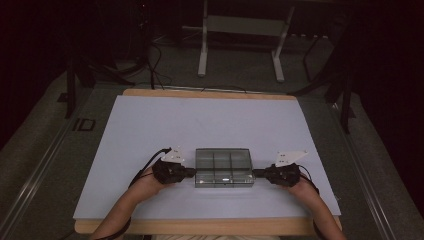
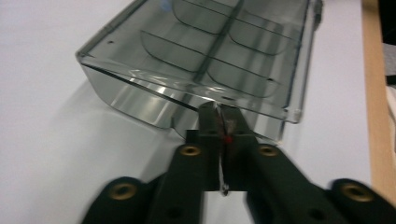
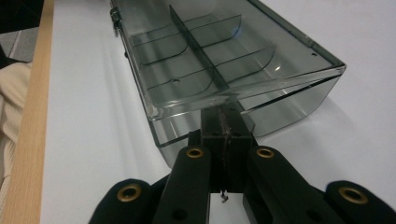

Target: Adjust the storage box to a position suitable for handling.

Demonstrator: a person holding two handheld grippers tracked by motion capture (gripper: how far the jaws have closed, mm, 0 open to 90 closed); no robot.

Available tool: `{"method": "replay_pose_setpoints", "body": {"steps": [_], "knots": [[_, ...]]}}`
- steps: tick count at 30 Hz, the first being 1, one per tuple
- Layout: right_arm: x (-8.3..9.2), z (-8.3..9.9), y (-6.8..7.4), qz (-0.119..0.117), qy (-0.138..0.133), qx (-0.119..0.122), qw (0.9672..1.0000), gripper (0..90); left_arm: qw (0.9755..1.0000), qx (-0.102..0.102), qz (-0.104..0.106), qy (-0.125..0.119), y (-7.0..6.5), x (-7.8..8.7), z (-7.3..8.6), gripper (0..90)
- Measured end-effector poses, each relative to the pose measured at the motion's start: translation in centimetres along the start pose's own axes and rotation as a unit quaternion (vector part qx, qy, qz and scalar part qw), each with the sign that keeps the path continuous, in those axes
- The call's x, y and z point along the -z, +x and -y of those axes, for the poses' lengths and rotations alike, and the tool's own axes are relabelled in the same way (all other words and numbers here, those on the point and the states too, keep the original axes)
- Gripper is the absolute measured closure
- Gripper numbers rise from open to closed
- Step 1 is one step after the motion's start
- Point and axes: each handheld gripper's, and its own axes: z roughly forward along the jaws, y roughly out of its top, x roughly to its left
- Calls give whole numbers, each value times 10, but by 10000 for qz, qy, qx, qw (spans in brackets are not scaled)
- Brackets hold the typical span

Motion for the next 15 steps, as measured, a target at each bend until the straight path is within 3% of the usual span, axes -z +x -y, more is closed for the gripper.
{"method": "replay_pose_setpoints", "body": {"steps": [3, 6, 15], "knots": [[1, -1, -1, 34, -71, -128, 9999, 762, 9999, 44, -114, -48, 2, 1, -2, 700], [3, -3, -2, 169, -103, -130, 9997, 672, 9997, 78, -197, -99, 4, 2, -4, 627], [4, -8, -4, 500, -194, 56, 9985, 592, 9994, 27, -310, -147, 7, 6, -8, 583]]}}
